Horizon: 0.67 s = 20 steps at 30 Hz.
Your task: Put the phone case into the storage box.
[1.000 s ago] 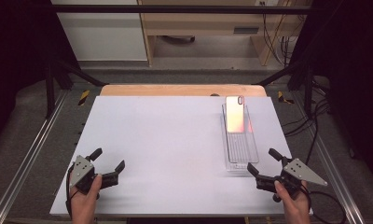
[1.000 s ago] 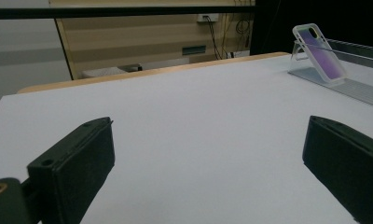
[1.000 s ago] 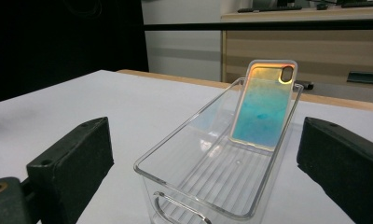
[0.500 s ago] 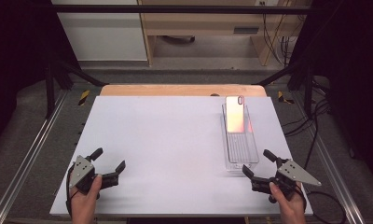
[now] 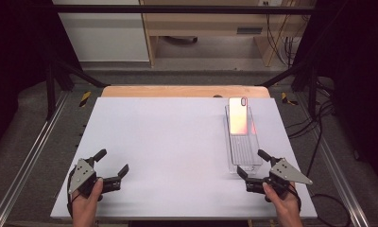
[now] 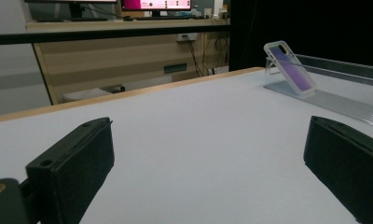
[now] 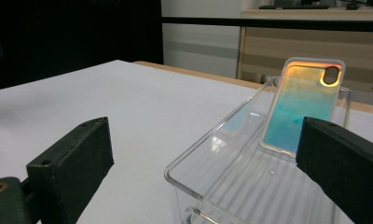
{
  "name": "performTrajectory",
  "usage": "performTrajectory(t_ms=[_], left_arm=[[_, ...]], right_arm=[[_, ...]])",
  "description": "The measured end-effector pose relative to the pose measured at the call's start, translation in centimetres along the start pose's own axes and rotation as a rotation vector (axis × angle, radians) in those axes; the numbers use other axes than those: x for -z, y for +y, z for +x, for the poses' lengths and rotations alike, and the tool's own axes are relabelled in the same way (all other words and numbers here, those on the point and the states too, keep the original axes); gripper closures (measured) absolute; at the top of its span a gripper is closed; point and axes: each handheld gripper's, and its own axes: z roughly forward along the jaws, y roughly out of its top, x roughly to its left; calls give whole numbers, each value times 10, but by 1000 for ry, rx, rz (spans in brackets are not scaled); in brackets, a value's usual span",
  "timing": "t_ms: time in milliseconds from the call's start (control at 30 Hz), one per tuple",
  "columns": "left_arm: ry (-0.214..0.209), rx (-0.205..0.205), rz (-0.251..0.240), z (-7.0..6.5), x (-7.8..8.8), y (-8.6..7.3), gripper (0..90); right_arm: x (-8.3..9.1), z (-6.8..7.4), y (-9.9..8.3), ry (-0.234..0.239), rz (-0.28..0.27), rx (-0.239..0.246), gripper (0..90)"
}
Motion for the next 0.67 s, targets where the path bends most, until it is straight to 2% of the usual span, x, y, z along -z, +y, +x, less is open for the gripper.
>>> performTrajectory(t_ms=[233,333,467,667], left_arm=[[-44,-19,-36,-5,-1,3,11],[-56,-25,-41,-7,-2,3,11],[-50,-14,-45,-9,0,2,9],[-45,-10,-50,-10,1,2,9]], right_arm=[[-15,4,2,11,-11,9,43],[-19,4,3,6,-12,28,43],[-20,3,1,-2,-9,30,43],[-16,-2,-3,-20,-18,7,42]])
